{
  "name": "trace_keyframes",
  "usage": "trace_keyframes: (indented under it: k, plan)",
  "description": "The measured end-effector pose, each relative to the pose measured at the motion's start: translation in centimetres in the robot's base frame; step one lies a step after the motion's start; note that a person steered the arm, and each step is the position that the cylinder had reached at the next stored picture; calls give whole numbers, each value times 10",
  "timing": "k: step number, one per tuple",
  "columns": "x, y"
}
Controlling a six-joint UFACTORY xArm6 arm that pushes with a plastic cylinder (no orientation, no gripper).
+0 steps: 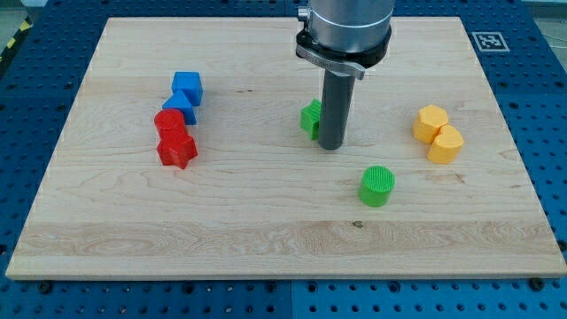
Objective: Move the green circle diagonally bottom right to the green star
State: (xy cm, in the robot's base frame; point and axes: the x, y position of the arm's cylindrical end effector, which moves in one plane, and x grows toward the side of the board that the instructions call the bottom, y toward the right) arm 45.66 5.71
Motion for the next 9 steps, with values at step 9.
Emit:
trace_keyframes:
  k: [9]
  plan:
    - [101, 80]
